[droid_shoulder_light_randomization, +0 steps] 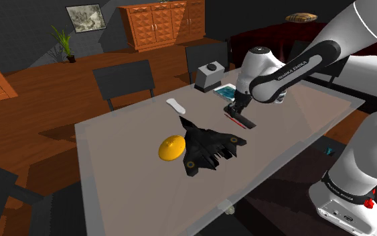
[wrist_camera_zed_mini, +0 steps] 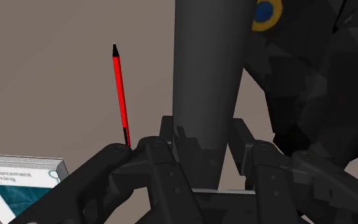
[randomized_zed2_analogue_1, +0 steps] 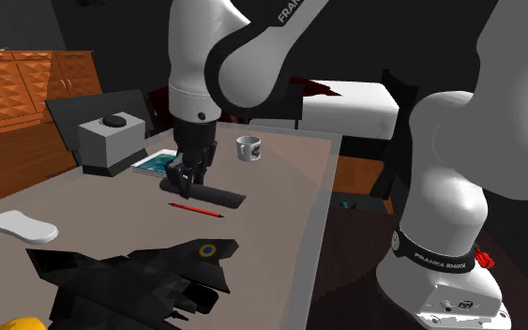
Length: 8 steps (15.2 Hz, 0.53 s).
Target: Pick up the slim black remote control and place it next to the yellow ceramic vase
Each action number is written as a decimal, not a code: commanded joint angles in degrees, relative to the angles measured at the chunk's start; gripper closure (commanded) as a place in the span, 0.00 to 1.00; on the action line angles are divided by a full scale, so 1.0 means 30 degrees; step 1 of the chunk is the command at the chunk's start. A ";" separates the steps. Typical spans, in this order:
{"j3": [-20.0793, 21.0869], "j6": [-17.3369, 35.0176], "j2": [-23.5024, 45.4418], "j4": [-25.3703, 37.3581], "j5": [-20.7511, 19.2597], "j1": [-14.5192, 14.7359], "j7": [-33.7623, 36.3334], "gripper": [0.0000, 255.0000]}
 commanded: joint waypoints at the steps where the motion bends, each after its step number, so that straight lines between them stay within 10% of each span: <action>1: 0.0783 -0.0226 -0.0269 -0.0144 -0.0163 0.0376 0.1333 1.00; 8: 0.3469 -0.0848 -0.0137 0.0180 -0.0511 0.1735 0.5610 1.00</action>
